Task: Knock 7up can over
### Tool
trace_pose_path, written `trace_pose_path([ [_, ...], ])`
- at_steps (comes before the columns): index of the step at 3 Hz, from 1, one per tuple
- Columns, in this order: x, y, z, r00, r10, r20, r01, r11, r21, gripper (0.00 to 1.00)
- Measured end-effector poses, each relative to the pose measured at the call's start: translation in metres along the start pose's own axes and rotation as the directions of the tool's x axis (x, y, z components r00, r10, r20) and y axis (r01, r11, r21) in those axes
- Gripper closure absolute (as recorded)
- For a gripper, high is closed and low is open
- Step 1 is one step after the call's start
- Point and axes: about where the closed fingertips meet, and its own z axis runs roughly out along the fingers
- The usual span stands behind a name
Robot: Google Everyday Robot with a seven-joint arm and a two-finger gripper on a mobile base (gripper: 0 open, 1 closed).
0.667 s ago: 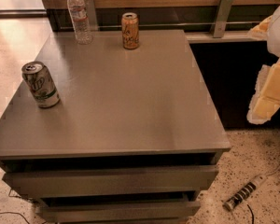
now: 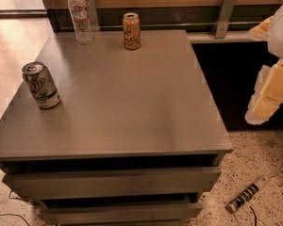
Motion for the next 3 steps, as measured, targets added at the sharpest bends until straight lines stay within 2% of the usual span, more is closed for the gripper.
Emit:
trace_pose_path([
  [1, -0.022, 0.003, 0.017, 0.985, 0.006, 0.174, 0.000, 0.9994, -0.036, 0.00],
  [2, -0.053, 0.008, 0.030, 0.937, 0.013, 0.349, 0.018, 0.9962, -0.085, 0.00],
  [3, -0.082, 0.014, 0.042, 0.885, 0.016, 0.465, 0.040, 0.9929, -0.112, 0.00],
])
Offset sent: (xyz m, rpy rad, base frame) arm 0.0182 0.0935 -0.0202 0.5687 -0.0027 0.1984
